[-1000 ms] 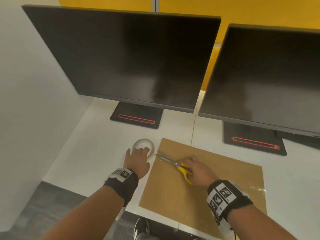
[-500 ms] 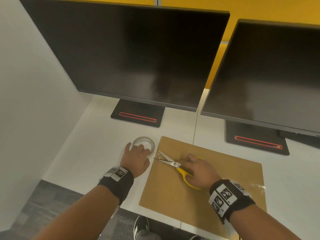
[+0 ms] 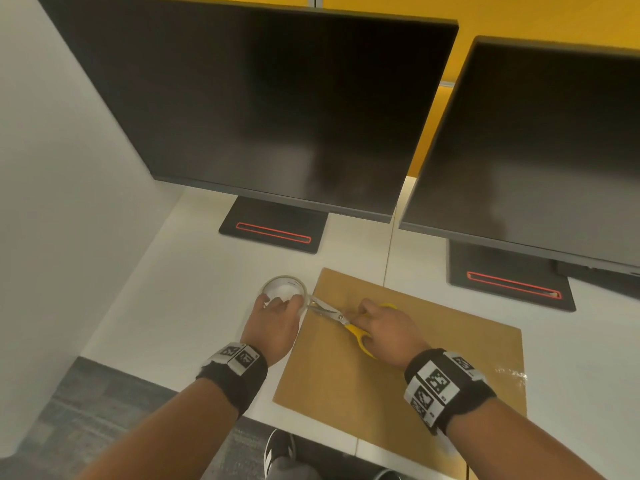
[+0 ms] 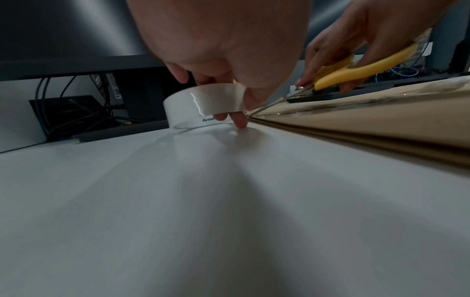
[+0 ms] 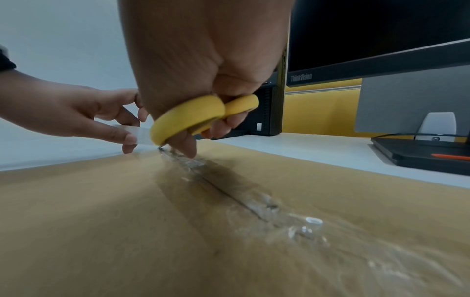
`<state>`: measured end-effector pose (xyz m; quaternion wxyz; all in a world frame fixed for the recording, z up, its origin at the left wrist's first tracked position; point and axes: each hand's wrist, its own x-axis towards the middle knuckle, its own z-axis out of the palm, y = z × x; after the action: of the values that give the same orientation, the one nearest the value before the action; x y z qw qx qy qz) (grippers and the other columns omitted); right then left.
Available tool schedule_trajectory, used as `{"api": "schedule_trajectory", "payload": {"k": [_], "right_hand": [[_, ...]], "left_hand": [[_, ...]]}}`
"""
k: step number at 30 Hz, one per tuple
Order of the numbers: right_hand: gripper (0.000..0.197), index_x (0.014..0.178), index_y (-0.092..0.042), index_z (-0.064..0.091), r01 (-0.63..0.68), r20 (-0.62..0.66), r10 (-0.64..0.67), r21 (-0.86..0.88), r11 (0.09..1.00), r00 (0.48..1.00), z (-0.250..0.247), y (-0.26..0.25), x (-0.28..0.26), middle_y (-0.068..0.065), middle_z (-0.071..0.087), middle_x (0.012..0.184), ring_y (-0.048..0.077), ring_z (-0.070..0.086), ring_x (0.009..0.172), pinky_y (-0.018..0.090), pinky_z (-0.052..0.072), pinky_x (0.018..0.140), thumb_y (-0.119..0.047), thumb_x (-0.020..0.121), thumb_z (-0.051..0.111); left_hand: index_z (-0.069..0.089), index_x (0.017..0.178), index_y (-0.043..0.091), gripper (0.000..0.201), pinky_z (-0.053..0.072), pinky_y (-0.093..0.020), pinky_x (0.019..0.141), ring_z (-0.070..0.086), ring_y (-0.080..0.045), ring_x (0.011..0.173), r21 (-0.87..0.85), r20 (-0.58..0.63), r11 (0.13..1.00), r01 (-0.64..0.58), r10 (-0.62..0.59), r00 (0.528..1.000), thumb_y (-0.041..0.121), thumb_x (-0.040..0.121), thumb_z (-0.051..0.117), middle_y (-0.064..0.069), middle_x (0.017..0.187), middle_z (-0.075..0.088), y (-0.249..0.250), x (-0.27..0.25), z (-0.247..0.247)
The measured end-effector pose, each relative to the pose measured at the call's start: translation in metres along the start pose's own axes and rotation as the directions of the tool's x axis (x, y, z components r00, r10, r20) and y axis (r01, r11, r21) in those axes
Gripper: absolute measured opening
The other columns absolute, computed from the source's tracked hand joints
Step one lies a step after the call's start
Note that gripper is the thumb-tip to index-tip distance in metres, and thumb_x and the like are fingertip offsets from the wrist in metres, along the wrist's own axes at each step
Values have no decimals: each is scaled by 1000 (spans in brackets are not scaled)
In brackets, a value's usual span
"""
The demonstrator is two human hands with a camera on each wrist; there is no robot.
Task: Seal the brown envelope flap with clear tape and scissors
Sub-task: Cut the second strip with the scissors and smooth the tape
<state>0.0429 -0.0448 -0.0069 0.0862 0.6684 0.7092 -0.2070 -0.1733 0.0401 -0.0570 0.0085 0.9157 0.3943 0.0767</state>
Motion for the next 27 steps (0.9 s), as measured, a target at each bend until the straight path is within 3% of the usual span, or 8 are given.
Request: {"api": "schedule_trajectory", "payload": {"k": [5, 12, 21, 24, 27], "right_hand": [[55, 144, -33, 33, -3, 22, 4, -15, 1000, 1000, -1, -1, 0, 1, 42, 132, 32, 55, 101, 35, 44, 75, -15, 92, 41], [56, 144, -30, 33, -5, 43, 6, -27, 1000, 999, -6, -4, 2, 4, 43, 128, 33, 58, 93, 37, 44, 70, -10, 91, 40], [60, 144, -30, 34, 3, 59, -1, -46, 999, 998, -8, -7, 5, 6, 46, 120, 33, 59, 85, 39, 48, 70, -4, 90, 39], [60, 144, -30, 34, 6, 63, -3, -48, 999, 998, -9, -7, 6, 7, 47, 120, 33, 59, 86, 39, 48, 70, -3, 90, 39], [60, 144, -29, 33, 10, 78, -6, -44, 999, 997, -8, -8, 5, 8, 47, 120, 33, 59, 88, 41, 50, 73, -3, 90, 38]], "left_hand": [[43, 95, 23, 19, 52, -45, 85, 63, -18, 63, -3, -8, 1000, 21, -21, 1000, 33, 78, 43, 8, 62, 63, 1, -1, -3], [56, 93, 19, 38, 52, -49, 85, 64, -20, 64, 54, 28, 998, 10, -11, 1000, 25, 64, 81, 8, 64, 65, 1, 0, -2], [59, 96, 20, 37, 45, -47, 93, 63, -21, 67, 71, -36, 997, -10, 12, 999, 26, 65, 78, 8, 67, 66, 0, -1, 3], [50, 100, 21, 42, 36, -46, 95, 63, -20, 69, 55, -49, 998, -21, 24, 999, 33, 67, 73, 9, 69, 65, -1, -3, 6], [46, 102, 22, 44, 37, -47, 97, 63, -20, 73, 31, -42, 999, -12, 13, 999, 38, 69, 70, 9, 73, 66, -1, -5, 9]]}}
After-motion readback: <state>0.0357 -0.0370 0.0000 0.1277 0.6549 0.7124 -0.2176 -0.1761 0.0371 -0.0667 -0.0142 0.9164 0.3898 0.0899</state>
